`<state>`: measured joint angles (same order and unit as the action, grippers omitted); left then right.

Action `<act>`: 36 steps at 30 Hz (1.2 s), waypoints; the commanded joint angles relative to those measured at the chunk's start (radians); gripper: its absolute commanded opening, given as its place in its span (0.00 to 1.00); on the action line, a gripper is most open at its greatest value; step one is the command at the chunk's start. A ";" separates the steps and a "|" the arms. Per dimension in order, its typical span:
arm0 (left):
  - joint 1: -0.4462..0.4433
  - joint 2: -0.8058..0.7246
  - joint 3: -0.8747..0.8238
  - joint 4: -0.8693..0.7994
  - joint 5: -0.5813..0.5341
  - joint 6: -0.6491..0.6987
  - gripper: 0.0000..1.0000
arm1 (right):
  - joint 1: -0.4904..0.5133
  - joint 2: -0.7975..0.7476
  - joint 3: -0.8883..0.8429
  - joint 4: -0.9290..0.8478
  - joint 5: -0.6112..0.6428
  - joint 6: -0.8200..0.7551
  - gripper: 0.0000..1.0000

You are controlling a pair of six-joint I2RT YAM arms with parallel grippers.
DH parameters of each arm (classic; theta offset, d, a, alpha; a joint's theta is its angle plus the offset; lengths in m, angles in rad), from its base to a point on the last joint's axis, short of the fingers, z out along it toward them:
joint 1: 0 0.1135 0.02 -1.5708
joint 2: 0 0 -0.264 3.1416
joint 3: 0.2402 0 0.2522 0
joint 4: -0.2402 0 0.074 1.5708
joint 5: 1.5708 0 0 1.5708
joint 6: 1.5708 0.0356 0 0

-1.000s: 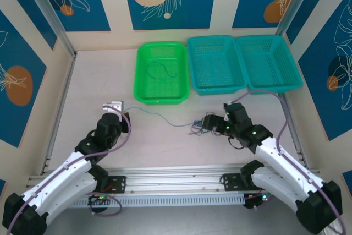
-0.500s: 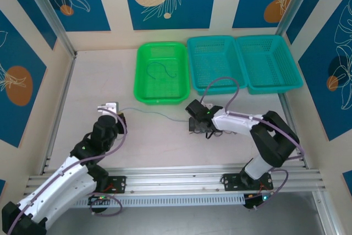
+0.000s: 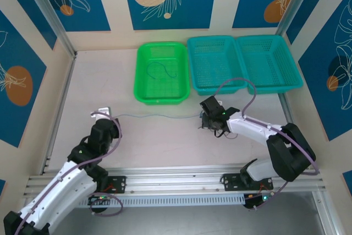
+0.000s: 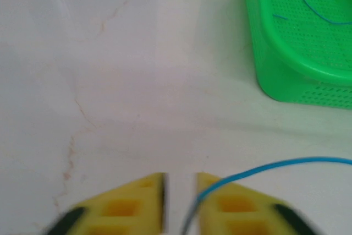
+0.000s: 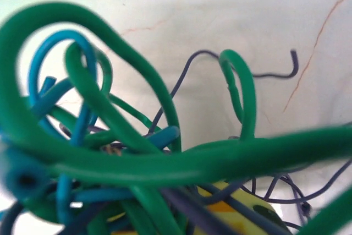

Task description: Untangle the cables

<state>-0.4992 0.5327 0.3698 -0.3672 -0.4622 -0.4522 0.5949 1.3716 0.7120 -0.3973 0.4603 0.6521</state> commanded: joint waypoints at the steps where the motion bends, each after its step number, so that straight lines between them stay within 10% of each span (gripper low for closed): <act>1: 0.014 -0.010 -0.019 0.065 0.053 0.004 0.57 | 0.002 -0.052 0.030 -0.001 -0.048 -0.091 0.00; 11: 0.013 -0.153 0.007 0.118 0.154 0.138 0.83 | 0.004 -0.124 0.096 -0.072 -0.088 -0.137 0.01; 18: -0.035 -0.020 -0.054 0.608 0.760 0.175 0.83 | 0.013 -0.131 0.113 -0.045 -0.222 -0.163 0.01; 25: -0.249 0.269 0.018 0.704 0.724 0.470 0.81 | 0.028 -0.179 0.130 -0.026 -0.347 -0.215 0.01; 36: -0.283 0.725 0.198 0.846 0.733 0.541 0.75 | 0.077 -0.250 0.122 -0.002 -0.436 -0.250 0.02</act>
<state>-0.7712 1.2037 0.5232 0.3889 0.2802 0.0620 0.6544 1.1458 0.8116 -0.4187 0.0807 0.4351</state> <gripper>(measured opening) 0.751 0.093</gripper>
